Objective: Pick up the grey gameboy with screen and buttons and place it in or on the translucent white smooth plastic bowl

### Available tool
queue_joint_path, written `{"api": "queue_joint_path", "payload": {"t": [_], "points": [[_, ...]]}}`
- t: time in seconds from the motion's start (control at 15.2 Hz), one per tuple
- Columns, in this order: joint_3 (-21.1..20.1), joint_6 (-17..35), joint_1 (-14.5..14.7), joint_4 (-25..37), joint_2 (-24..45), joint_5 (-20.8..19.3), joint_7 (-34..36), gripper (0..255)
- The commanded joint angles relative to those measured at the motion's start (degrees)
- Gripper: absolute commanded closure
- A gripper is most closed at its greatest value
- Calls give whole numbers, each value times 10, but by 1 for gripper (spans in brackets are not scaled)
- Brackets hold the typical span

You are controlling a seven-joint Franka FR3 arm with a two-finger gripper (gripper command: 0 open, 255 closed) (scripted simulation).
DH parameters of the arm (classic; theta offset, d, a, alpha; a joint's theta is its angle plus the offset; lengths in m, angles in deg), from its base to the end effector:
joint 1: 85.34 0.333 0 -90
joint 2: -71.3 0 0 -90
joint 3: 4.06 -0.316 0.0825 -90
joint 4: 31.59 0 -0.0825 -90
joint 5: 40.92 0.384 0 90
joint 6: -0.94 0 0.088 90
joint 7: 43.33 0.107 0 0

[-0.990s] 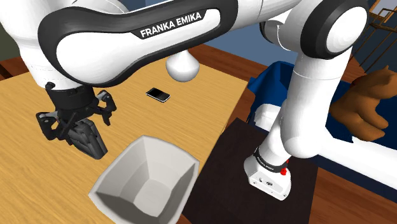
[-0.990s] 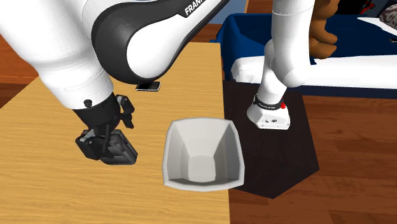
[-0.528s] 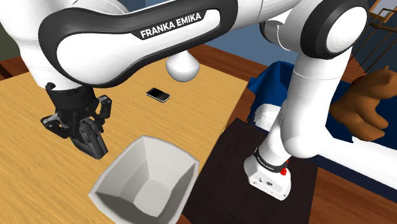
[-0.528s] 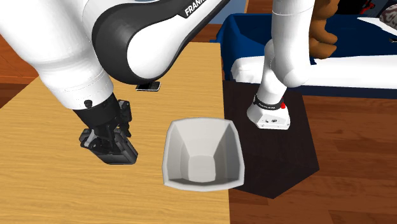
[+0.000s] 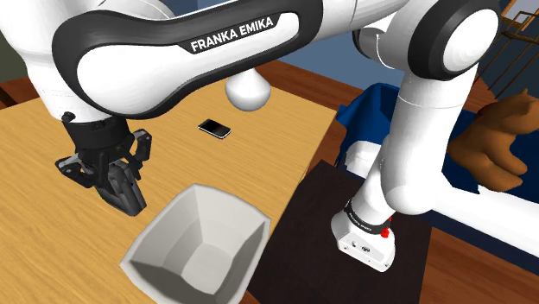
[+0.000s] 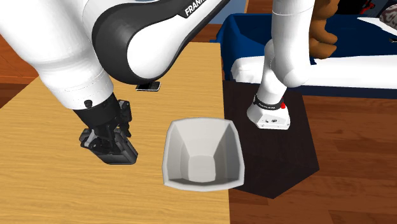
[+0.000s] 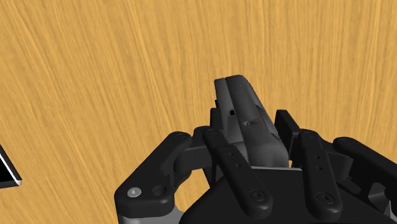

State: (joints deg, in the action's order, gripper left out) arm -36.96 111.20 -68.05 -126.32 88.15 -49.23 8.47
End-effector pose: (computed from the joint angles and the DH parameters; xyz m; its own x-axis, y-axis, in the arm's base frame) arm 0.4419 0.4617 0.4643 1.0000 -0.0011 -0.0002 -0.0011 -0.9994 -0.0335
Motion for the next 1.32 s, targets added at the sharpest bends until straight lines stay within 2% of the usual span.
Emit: {"api": "queue_joint_path", "payload": {"t": [0.0,1.25], "points": [[0,-7,0,6,-1,1,-1,255],[-6,-155,14,157,2,2,-3,255]]}}
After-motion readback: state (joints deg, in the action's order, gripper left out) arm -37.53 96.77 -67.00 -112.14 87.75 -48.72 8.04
